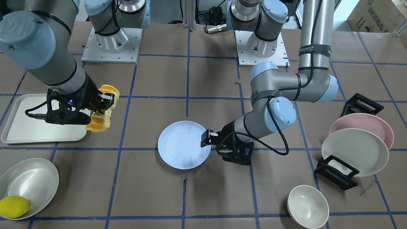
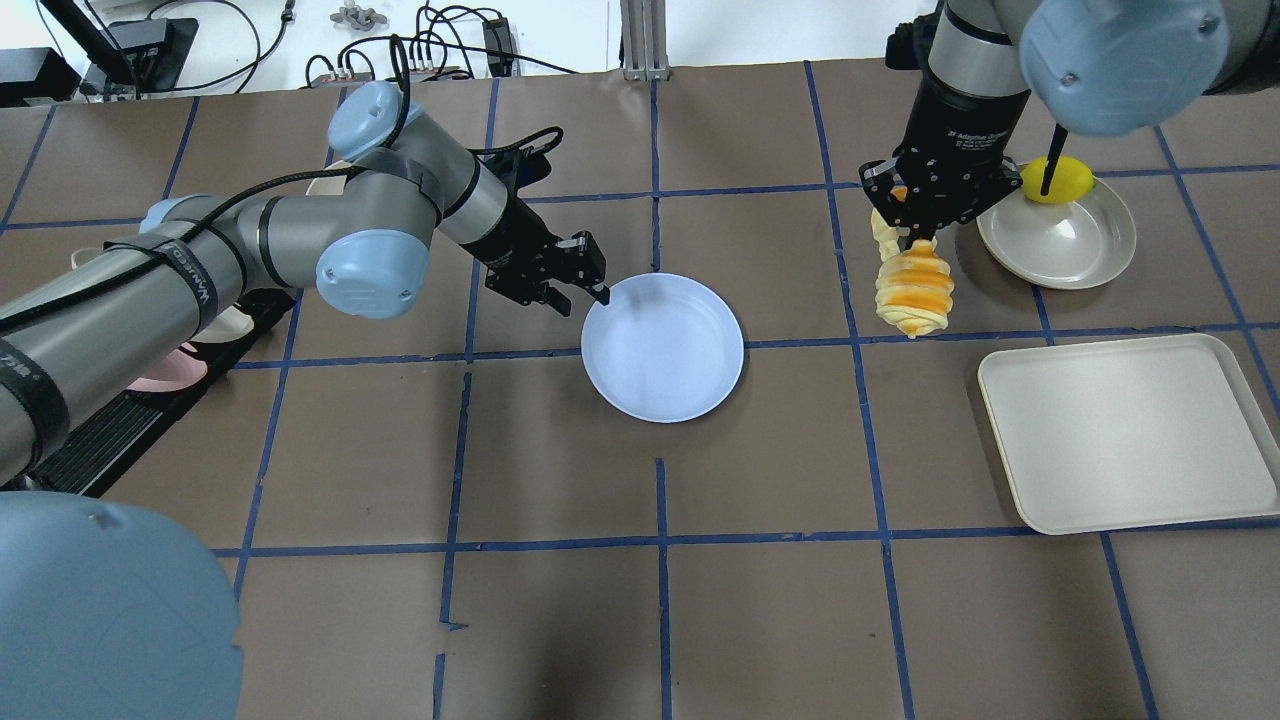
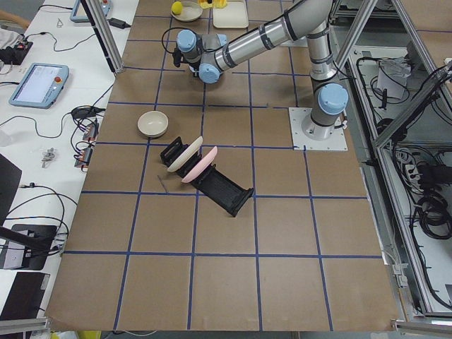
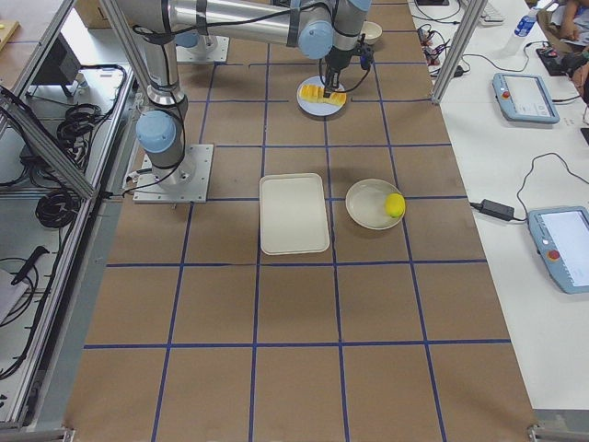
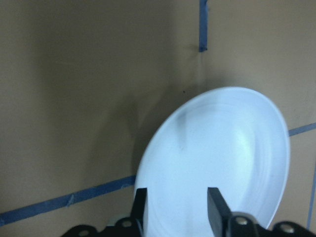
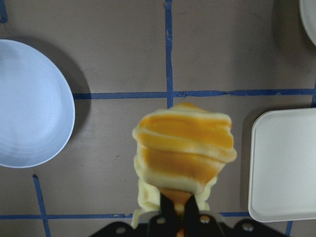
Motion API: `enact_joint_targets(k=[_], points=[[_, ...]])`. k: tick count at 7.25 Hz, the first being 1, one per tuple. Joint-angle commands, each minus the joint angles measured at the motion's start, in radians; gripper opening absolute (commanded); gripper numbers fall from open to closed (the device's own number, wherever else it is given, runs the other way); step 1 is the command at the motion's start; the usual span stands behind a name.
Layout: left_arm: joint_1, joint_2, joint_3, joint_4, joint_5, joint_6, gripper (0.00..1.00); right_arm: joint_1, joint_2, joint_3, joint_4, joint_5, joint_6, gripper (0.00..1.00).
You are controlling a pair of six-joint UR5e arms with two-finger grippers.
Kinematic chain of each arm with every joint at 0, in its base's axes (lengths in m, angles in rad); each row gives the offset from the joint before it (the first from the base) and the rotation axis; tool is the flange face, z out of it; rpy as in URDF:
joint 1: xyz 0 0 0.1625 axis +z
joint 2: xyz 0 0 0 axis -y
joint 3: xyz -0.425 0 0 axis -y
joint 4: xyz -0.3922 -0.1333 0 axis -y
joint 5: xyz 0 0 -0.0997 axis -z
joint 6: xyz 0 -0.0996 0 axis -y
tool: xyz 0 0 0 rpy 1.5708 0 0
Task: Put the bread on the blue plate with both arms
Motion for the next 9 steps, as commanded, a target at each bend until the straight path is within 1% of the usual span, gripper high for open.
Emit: enact_joint_targets(k=[1, 2, 3, 4, 5, 6, 7, 8, 9], points=[[0.021, 0.113, 0.069, -0.147, 0.138, 0.005, 1.0, 0.038, 0.02, 0.0, -0.031, 0.005, 0.048, 0.1], [0.024, 0.173, 0.082, -0.216, 0.175, 0.02, 1.0, 0.084, 0.058, -0.014, -0.064, 0.007, 0.097, 0.1], [0.024, 0.232, 0.082, -0.25, 0.294, 0.066, 1.0, 0.142, 0.117, -0.015, -0.138, 0.005, 0.184, 0.1], [0.022, 0.289, 0.083, -0.307, 0.353, 0.107, 1.0, 0.208, 0.185, -0.029, -0.245, 0.005, 0.266, 0.1], [0.021, 0.331, 0.085, -0.335, 0.401, 0.131, 1.0, 0.256, 0.235, -0.069, -0.25, 0.008, 0.329, 0.11], [0.019, 0.351, 0.085, -0.335, 0.465, 0.158, 1.0, 0.299, 0.272, -0.122, -0.25, 0.051, 0.399, 0.15], [0.019, 0.354, 0.086, -0.335, 0.473, 0.158, 1.0, 0.34, 0.328, -0.17, -0.259, 0.059, 0.462, 0.15], [0.018, 0.353, 0.094, -0.337, 0.473, 0.158, 1.0, 0.382, 0.367, -0.192, -0.272, 0.059, 0.487, 0.15], [0.016, 0.344, 0.099, -0.338, 0.473, 0.158, 1.0, 0.399, 0.398, -0.178, -0.32, 0.05, 0.493, 0.15]])
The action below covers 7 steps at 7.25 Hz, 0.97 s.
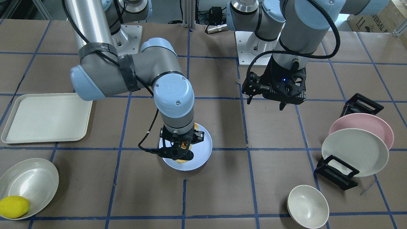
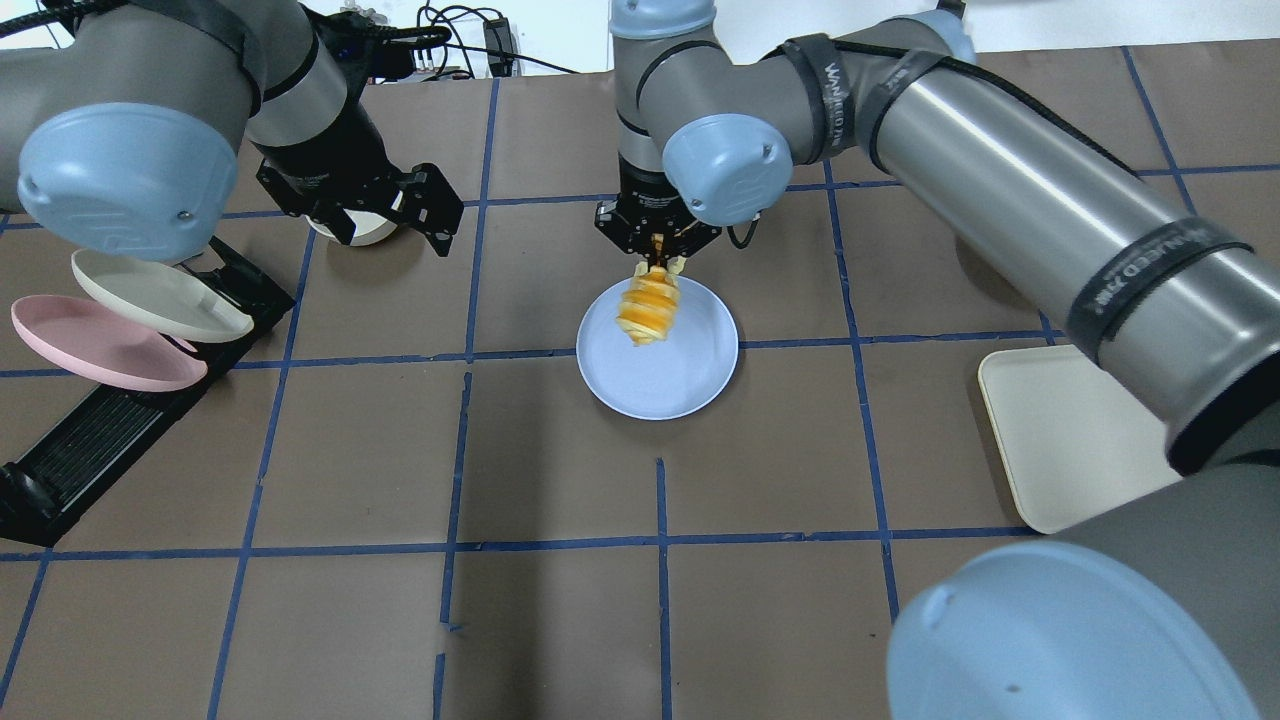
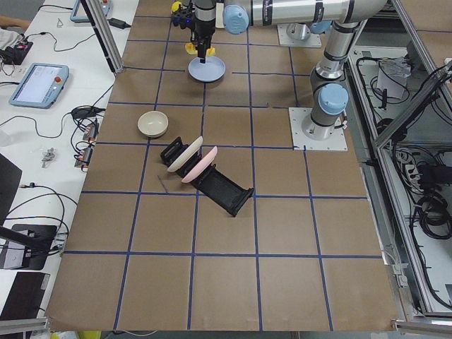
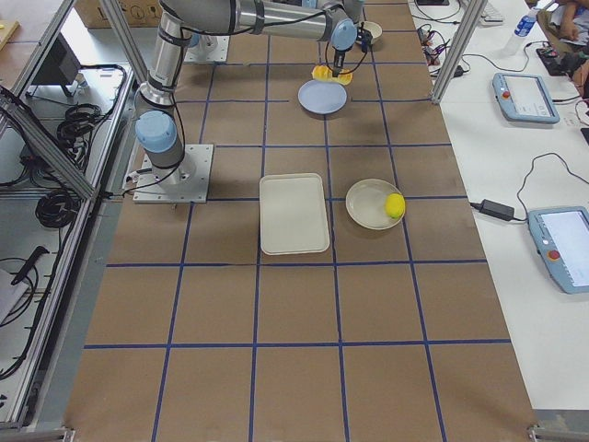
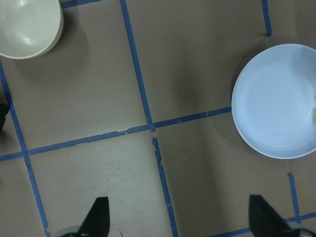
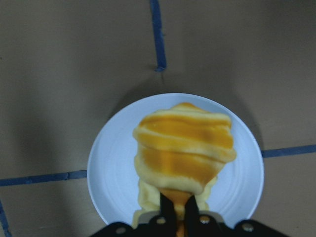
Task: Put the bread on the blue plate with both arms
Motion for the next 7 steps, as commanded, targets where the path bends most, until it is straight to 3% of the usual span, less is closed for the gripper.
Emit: enact_joint_targets(k=[1, 4, 5, 6, 7], points=[[-0.003, -0.006, 0.008, -0.001, 0.003, 0.002, 1.0, 0.035, 0.06, 0.017, -0.054, -0.005, 0.009, 0.15], [-0.003, 0.001, 0.008, -0.002, -0.002, 0.002, 1.0, 0.002, 0.049, 0.141, -0.222, -0.022, -0.106, 0.19], [-0.003, 0.001, 0.009, -0.001, -0.003, 0.0, 1.0, -0.004, 0.054, 0.19, -0.3, -0.068, -0.117, 0.88], [-0.006, 0.009, 0.018, -0.001, 0.005, -0.012, 1.0, -0.015, 0.049, 0.235, -0.417, -0.115, -0.13, 1.0], [-0.006, 0.006, 0.041, -0.014, 0.008, -0.017, 1.0, -0.017, 0.046, 0.243, -0.424, -0.12, -0.129, 1.0]])
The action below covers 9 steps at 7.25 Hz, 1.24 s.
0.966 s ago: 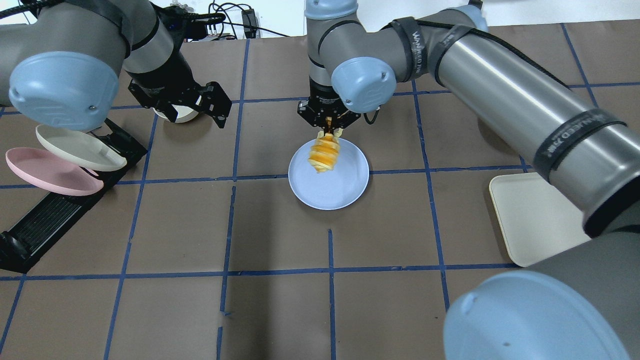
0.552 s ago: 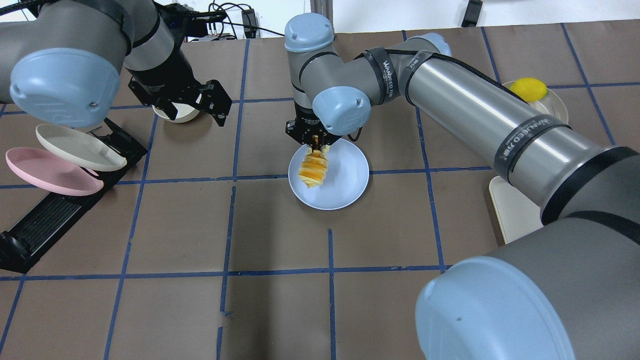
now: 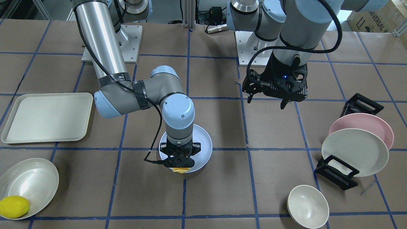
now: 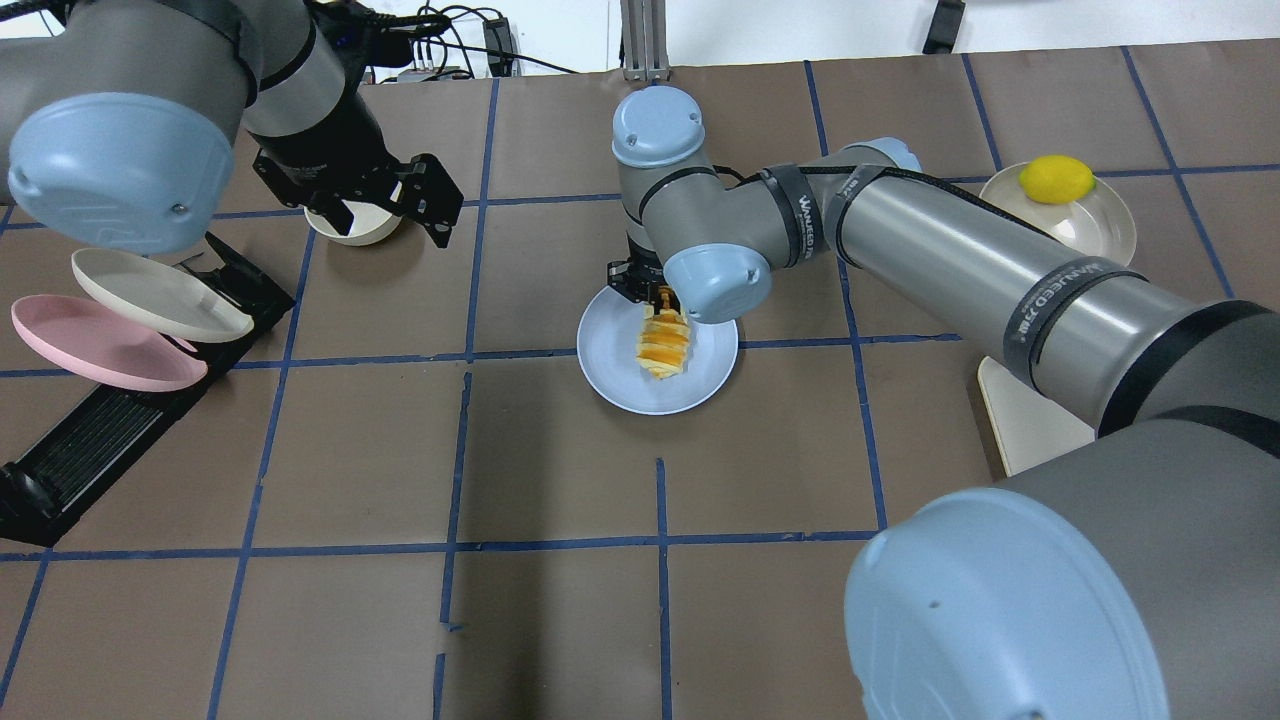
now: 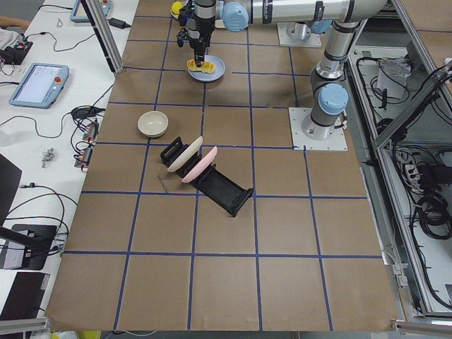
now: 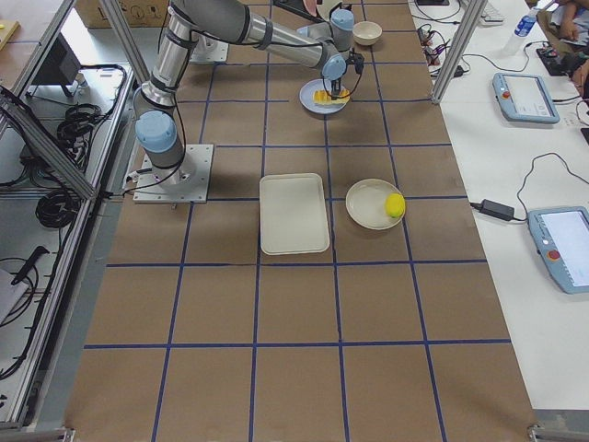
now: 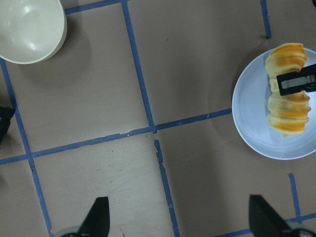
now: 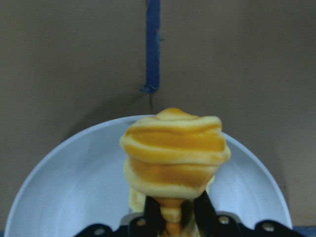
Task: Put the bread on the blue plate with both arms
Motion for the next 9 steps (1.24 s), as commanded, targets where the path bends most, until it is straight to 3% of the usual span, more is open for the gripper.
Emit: enact_joint_targets(k=[1, 3, 6, 9], points=[[-0.001, 0.001, 0.034, -0.042, 0.005, -0.046, 1.0, -0.008, -0.011, 0.02, -0.054, -0.029, -0.003, 1.0], [-0.003, 0.01, 0.028, -0.058, -0.004, -0.066, 1.0, -0.026, -0.092, 0.015, 0.037, -0.034, -0.008, 1.0], [0.004, 0.014, 0.037, -0.112, 0.0, -0.081, 1.0, -0.147, -0.286, 0.055, 0.296, -0.085, -0.214, 1.0], [0.002, 0.01, 0.036, -0.112, -0.008, -0.081, 1.0, -0.334, -0.469, 0.23, 0.314, -0.052, -0.424, 1.0]])
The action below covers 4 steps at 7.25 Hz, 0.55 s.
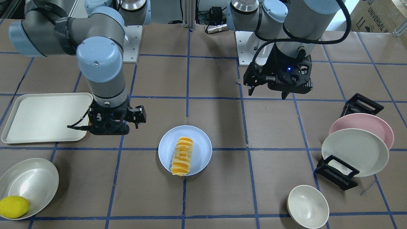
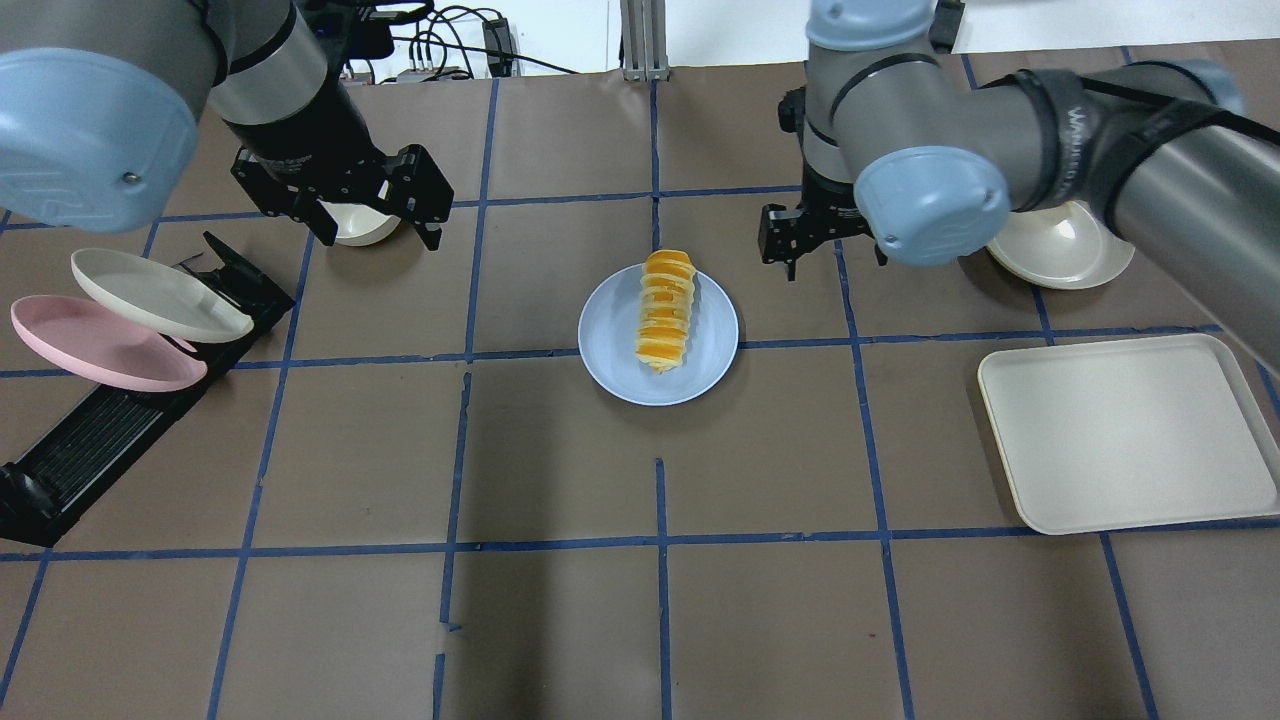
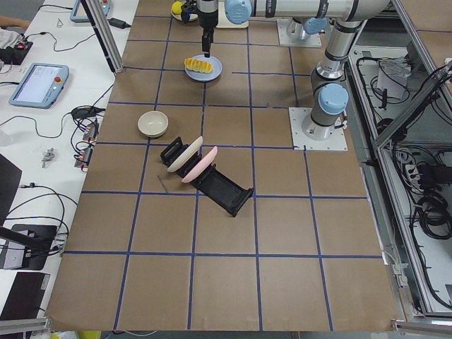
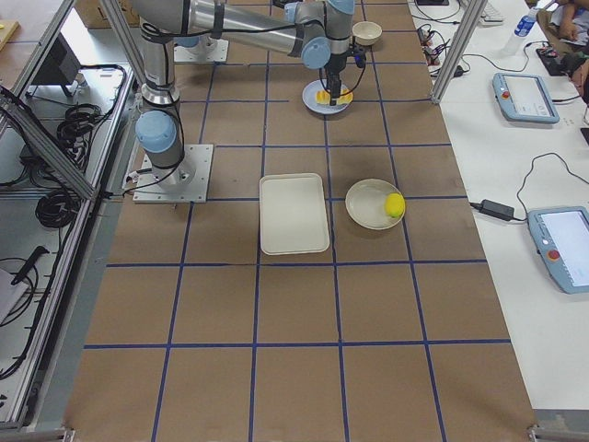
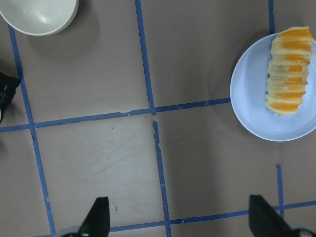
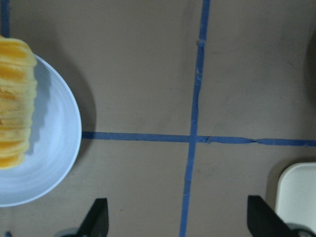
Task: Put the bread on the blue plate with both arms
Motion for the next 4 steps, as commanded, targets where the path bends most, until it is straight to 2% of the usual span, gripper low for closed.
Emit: enact_joint_targets(k=[1, 3, 4], points=[[0.0, -0.002, -0.001, 0.0, -0.004, 0.0, 1.0, -0.13, -0.123, 0.115, -0.003, 0.037, -0.143, 1.0], [-0.002, -0.008, -0.006, 0.001, -0.004, -0.003, 1.0, -0.18, -0.159, 0.088, -0.003, 0.082, -0.162, 1.0], [-0.002, -0.005, -0.003, 0.003, -0.001, -0.006, 1.0, -0.185, -0.176, 0.033, 0.009, 0.091, -0.165, 1.0]])
